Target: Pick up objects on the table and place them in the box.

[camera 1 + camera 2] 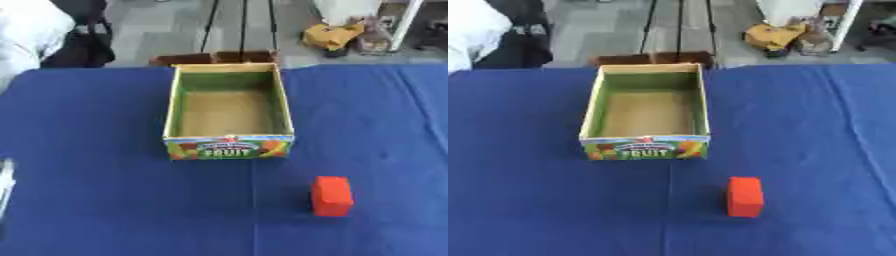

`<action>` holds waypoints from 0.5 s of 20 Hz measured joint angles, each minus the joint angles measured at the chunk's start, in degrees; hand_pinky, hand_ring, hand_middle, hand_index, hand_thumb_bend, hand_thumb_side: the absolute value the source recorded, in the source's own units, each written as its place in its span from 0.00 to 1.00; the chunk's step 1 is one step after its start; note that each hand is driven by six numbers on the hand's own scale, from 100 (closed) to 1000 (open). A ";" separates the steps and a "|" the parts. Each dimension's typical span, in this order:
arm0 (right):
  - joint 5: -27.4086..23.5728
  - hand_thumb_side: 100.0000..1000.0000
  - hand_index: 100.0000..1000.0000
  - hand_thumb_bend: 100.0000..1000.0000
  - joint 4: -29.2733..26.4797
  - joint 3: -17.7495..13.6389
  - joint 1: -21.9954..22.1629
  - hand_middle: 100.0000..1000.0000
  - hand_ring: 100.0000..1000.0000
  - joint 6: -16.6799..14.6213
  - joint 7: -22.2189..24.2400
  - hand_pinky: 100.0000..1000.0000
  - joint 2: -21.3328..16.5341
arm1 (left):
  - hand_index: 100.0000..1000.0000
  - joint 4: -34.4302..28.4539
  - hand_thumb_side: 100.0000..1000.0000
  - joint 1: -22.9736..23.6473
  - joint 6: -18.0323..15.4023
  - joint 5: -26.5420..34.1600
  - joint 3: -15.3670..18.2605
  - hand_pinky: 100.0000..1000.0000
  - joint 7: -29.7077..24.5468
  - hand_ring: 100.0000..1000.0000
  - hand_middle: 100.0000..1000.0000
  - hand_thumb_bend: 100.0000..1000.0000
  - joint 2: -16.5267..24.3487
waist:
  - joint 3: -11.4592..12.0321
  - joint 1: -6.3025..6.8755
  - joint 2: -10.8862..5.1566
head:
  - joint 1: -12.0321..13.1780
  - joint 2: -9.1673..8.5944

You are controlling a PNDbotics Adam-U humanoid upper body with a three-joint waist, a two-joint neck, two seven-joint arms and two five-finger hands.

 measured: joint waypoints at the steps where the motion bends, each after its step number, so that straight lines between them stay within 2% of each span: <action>1: 0.00 0.83 0.75 0.00 0.00 0.00 0.00 0.71 0.73 0.00 0.00 0.64 0.00 | 0.99 0.00 1.00 0.00 0.00 0.00 0.00 0.85 0.00 0.92 0.88 0.07 0.00 | 0.00 0.00 0.00 | 0.00 0.00; 8: -0.01 0.85 0.76 0.00 0.00 -0.01 0.09 0.71 0.73 0.05 0.03 0.64 -0.15 | 0.99 0.00 1.00 0.00 -0.03 0.01 0.12 0.85 0.03 0.92 0.88 0.07 0.00 | -0.02 0.00 0.00 | 0.00 0.00; 10: 0.07 0.90 0.77 0.00 0.00 0.00 0.29 0.71 0.73 0.58 0.17 0.64 -1.45 | 0.99 0.00 1.00 0.00 -0.03 0.01 0.13 0.85 0.03 0.92 0.88 0.07 0.00 | -0.07 0.00 0.00 | 0.00 0.02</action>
